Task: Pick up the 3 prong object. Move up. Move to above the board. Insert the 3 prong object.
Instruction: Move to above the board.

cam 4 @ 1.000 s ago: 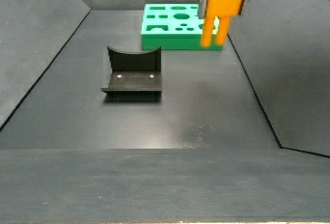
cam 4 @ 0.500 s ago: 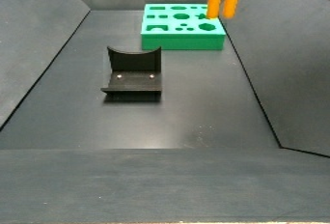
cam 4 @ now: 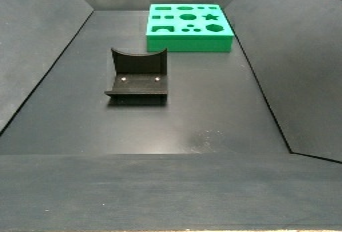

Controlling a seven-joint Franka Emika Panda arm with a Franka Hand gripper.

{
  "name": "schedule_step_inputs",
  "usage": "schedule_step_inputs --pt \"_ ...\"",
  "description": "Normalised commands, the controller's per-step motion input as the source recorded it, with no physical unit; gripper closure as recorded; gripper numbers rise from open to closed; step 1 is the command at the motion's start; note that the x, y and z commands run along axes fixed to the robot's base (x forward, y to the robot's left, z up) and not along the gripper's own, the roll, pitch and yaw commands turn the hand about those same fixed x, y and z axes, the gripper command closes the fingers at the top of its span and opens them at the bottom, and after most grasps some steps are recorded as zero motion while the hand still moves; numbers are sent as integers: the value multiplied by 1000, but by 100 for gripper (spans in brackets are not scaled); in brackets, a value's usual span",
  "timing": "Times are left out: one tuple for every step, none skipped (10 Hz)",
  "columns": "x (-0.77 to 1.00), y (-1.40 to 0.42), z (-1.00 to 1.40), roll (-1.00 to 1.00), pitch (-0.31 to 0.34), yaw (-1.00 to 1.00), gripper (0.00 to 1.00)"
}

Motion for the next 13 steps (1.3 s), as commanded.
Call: schedule_step_inputs --pt "226 -1000 224 -91 196 -447 100" --pt "230 -1000 222 -76 163 -220 100" --pt "239 -1000 226 -40 152 -112 100" --pt "249 -1000 225 -31 145 -48 100" --pt "257 -1000 226 -19 135 -26 100" --pt "267 -1000 231 -11 127 -8 100" --pt "277 -1000 233 -4 124 -2 100" --pt "299 -1000 234 -6 127 2 100" --pt "310 -1000 238 -5 128 5 100" --pt "283 -816 202 8 131 7 100" --pt "242 -636 162 11 122 6 100" --pt "157 -346 92 24 106 12 100" --pt "108 -213 64 30 90 10 100"
